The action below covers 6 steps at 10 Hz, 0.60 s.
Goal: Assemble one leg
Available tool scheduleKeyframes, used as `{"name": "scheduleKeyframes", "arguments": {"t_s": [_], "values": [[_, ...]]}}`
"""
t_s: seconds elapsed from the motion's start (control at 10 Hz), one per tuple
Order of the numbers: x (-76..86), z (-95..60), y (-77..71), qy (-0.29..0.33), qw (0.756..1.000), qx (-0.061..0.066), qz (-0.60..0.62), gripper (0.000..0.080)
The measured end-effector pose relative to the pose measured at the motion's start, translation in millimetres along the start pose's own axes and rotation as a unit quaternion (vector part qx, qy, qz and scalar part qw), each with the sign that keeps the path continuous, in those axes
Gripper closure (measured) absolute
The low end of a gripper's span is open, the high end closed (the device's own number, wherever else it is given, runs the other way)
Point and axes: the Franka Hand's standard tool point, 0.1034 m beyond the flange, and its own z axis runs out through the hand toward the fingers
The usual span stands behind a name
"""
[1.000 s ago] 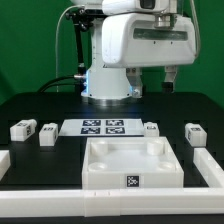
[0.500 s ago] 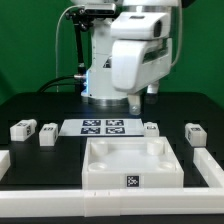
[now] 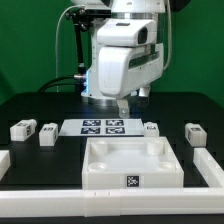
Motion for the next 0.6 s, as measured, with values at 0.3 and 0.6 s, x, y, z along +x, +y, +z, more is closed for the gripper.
{"name": "scheduleKeyframes", "arguments": {"t_s": [0.3,0.6], "values": [[-2.5,22.5,-15.9,-0.028,0.990,0.005,-0.137,0.0150],[-13.1,25.3,-13.6,-0.029,0.989,0.010,-0.143,0.0150]]}}
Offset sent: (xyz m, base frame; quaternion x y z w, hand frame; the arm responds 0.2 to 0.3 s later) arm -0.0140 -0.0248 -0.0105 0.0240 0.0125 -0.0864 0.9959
